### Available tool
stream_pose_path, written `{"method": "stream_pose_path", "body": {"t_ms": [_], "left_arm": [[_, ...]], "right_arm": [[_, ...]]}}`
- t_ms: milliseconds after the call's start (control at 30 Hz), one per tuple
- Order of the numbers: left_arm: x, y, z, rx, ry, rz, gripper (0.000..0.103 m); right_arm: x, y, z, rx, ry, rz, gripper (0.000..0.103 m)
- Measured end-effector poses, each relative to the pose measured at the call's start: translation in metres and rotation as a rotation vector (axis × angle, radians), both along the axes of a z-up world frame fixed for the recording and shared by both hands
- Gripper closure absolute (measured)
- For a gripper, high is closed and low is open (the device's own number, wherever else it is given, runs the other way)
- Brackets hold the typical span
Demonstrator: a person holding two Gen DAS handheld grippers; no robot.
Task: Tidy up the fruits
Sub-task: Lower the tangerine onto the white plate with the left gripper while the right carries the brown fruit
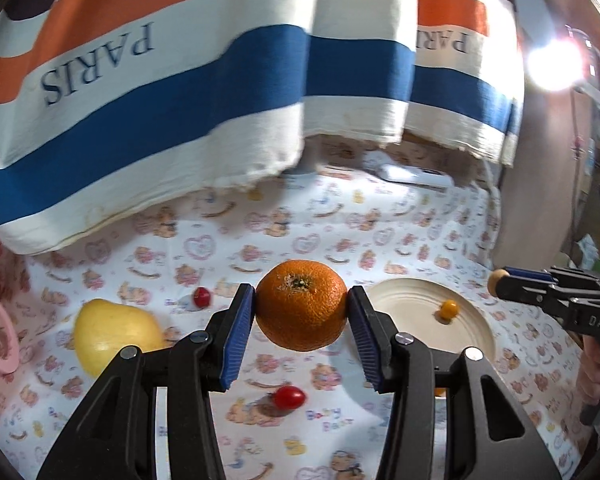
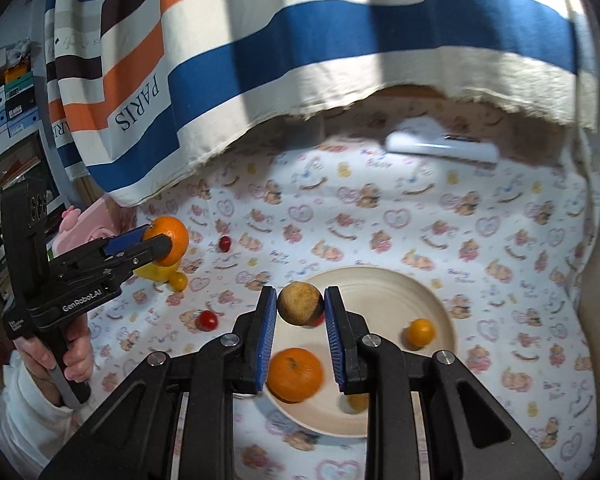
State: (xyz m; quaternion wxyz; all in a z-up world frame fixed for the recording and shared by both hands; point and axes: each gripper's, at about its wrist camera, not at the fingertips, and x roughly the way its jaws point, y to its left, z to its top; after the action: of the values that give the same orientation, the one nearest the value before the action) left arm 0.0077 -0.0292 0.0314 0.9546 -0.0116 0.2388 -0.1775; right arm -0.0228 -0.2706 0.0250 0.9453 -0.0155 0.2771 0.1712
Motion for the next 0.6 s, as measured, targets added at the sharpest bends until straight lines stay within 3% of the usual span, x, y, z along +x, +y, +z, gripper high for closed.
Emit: {"method": "stream_pose_path", "body": {"t_ms": [267, 400, 600], "left_arm": [[-0.002, -0.021, -0.011, 0.011, 0.012, -0.082, 0.057], [0.000, -0.031, -0.020, 0.016, 0.036, -0.112, 0.057], [0.005, -0.042, -0.031, 0.008, 0.089, -0.168, 0.057]], "right_arm": [[-0.012, -0.027, -0.009, 0.007, -0.077, -0.037, 0.078], [-0.009, -0.040, -0.020, 0.066, -0.075, -0.042, 0.078], [-0.002, -0.046, -0.031, 0.065, -0.023, -0.047, 0.078]]}}
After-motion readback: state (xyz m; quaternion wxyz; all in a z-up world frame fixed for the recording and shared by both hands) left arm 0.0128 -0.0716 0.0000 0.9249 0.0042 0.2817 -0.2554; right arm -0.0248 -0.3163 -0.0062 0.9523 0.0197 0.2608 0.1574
